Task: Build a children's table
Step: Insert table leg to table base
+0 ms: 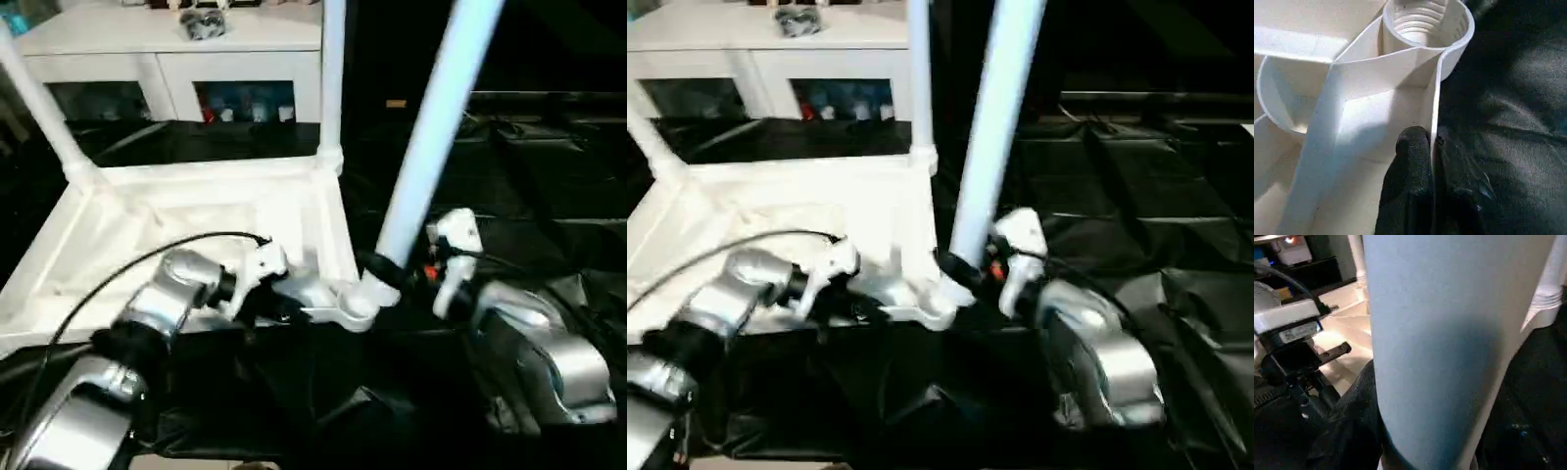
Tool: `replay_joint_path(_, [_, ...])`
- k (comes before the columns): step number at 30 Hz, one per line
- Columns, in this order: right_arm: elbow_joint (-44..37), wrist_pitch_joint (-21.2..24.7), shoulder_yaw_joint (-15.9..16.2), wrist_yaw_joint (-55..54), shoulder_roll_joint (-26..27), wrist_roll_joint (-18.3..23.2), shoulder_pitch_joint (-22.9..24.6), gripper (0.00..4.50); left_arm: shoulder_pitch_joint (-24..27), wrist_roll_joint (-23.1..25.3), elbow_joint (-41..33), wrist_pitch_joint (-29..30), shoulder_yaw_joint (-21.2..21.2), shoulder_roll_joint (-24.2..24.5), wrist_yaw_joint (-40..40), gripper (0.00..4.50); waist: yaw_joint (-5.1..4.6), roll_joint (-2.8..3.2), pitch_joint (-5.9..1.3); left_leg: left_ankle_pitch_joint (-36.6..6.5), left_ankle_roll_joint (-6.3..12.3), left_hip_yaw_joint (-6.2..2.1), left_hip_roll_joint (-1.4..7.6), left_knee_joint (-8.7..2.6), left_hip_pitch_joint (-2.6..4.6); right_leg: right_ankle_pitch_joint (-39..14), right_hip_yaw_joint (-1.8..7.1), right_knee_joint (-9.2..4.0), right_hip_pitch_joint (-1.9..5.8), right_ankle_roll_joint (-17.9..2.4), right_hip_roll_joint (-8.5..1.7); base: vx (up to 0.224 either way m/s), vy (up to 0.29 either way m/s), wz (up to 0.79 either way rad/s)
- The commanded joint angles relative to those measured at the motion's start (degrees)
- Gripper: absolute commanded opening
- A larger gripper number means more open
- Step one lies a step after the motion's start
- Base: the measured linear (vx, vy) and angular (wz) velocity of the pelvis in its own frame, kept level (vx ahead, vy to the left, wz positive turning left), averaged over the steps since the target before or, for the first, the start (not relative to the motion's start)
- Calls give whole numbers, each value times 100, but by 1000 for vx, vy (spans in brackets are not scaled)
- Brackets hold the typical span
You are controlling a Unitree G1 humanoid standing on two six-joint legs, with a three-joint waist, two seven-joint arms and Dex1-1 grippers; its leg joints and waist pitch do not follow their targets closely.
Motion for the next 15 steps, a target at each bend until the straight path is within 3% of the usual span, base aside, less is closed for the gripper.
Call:
replay_joint_path(1, [247, -10, 112, 36, 21, -203, -192, 191, 265, -88, -135, 186, 27, -236, 393, 0, 22, -114, -342, -619, 389, -37, 257, -372, 88, 291, 186, -370, 224, -1672, -374, 0, 0, 0])
replay_joint_path(7, [709, -47, 244, 38, -32, -374, -402, 191, 476, 112, -526, 474, 72, -572, 1137, 0, 25, -192, -327, -739, 346, 15, 260, -376, 105, -247, 191, -428, 186, -1489, -369, 0, 0, 0])
replay_joint_path(13, [1018, -185, 247, 75, 4, -428, -579, 191, 591, 82, -829, 357, 160, -667, 1344, 0, 4, -182, -324, -876, 320, 15, 244, -393, 88, -527, 183, -462, 167, -1320, -374, 0, 0, 0])
replay_joint_path(14, [1127, -248, 238, 74, 46, -458, -630, 191, 618, 42, -880, 324, 131, -587, 1166, 47, 4, -176, -329, -862, 316, 13, 247, -393, 90, -483, 185, -458, 164, -1317, -376, 0, 0, 0])
replay_joint_path(15, [1168, -271, 237, 72, 60, -468, -649, 191, 632, 52, -902, 298, 99, -543, 1108, 47, -3, -182, -328, -849, 321, 14, 243, -393, 82, -453, 185, -455, 163, -1318, -373, 0, 0, 0])
